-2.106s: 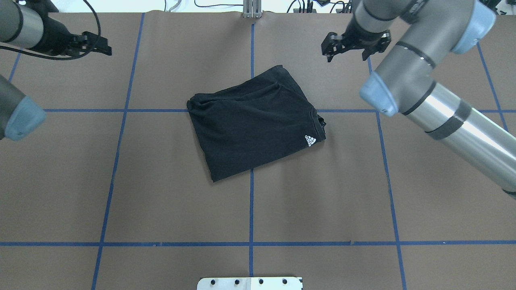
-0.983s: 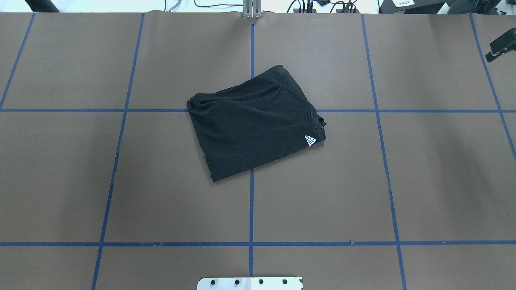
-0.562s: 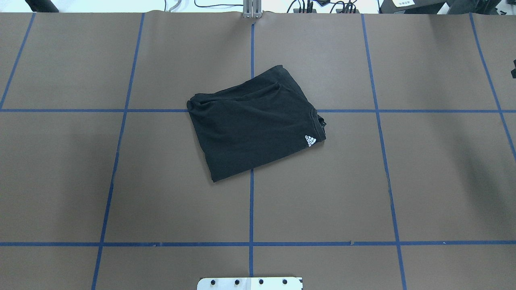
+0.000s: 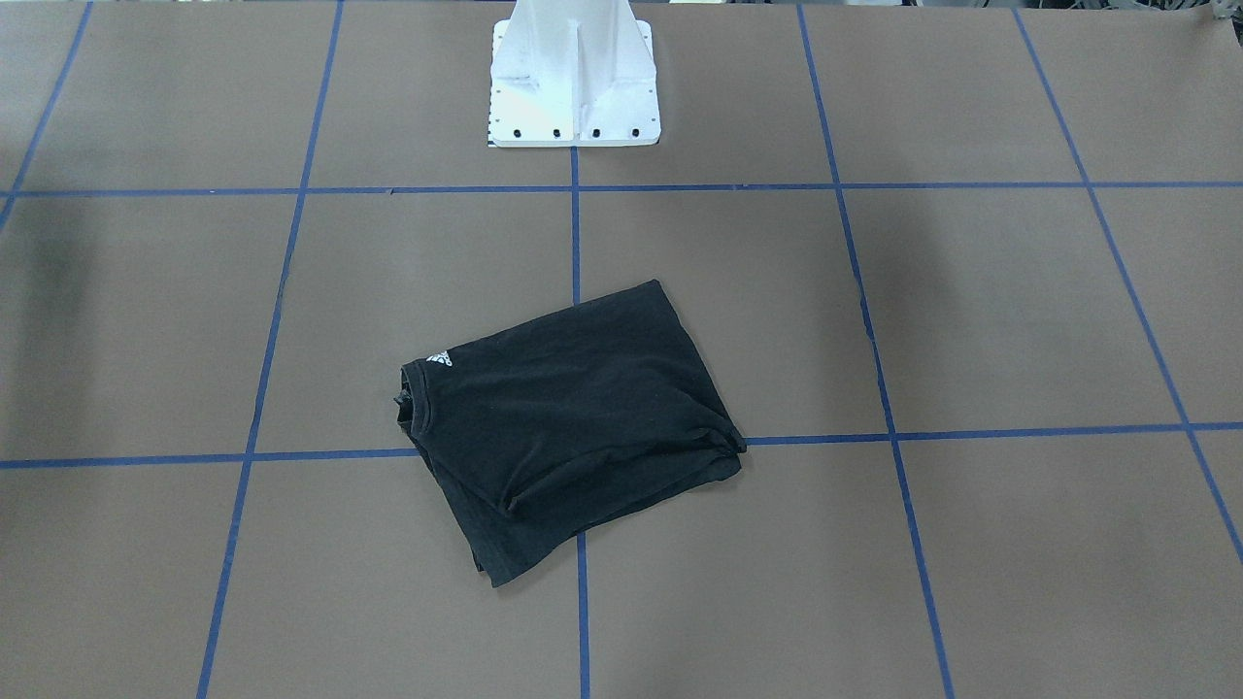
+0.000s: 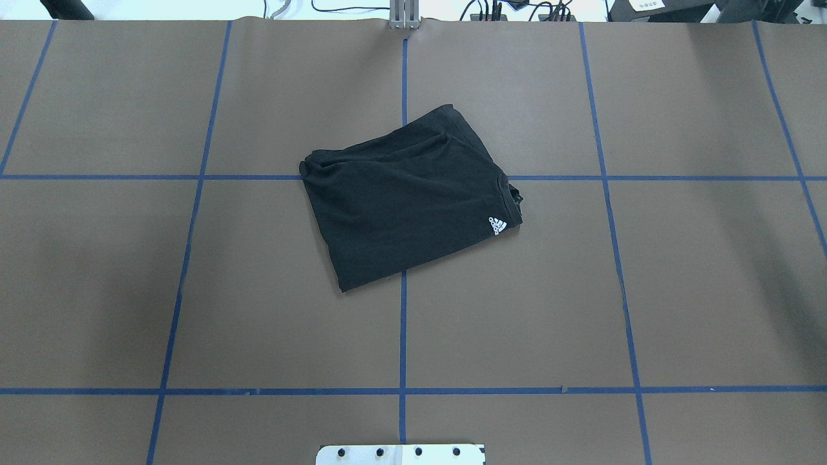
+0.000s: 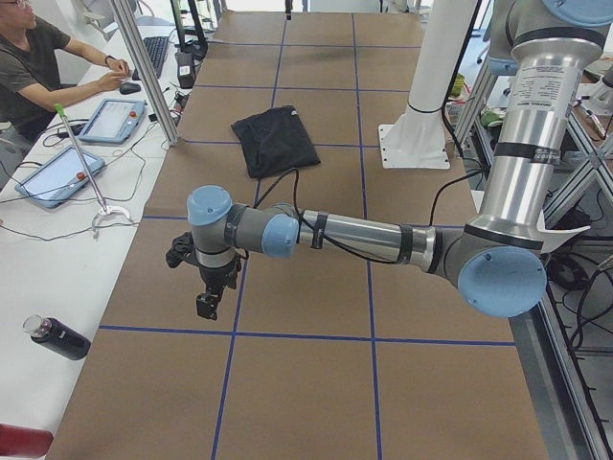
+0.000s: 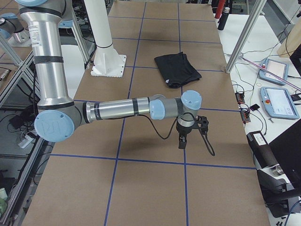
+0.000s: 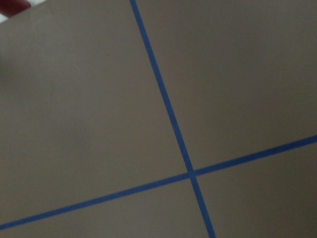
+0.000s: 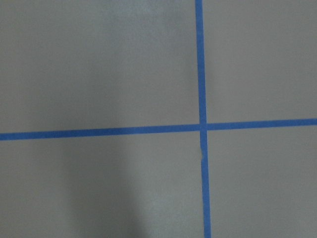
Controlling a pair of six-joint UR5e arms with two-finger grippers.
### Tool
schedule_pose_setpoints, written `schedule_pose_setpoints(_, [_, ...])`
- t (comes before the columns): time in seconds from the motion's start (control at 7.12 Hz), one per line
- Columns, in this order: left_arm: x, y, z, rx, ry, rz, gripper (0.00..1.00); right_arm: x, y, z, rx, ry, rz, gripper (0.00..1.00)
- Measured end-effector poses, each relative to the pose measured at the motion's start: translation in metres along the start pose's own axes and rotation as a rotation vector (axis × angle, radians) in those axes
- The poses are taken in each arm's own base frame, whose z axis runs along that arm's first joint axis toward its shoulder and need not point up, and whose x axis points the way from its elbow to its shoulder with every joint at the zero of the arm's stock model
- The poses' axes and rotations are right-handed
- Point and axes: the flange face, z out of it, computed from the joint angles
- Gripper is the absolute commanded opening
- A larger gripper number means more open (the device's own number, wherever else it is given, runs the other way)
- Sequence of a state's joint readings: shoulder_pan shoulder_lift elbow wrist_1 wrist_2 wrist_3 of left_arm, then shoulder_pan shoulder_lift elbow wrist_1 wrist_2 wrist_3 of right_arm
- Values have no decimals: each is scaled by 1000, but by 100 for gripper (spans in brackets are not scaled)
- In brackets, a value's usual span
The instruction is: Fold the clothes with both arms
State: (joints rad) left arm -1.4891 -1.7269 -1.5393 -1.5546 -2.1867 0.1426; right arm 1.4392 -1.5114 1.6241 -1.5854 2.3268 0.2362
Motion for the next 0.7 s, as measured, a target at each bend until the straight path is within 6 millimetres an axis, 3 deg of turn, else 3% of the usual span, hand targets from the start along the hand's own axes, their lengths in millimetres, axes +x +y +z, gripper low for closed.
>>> schedule_pose_setpoints(0.42, [-8, 49, 33, -99, 114, -70, 99, 23, 27, 0, -13, -44, 43, 100])
schedule_pose_setpoints(0.7, [-7, 69, 41, -104, 158, -46, 99, 40, 44, 2, -15, -45, 6, 100])
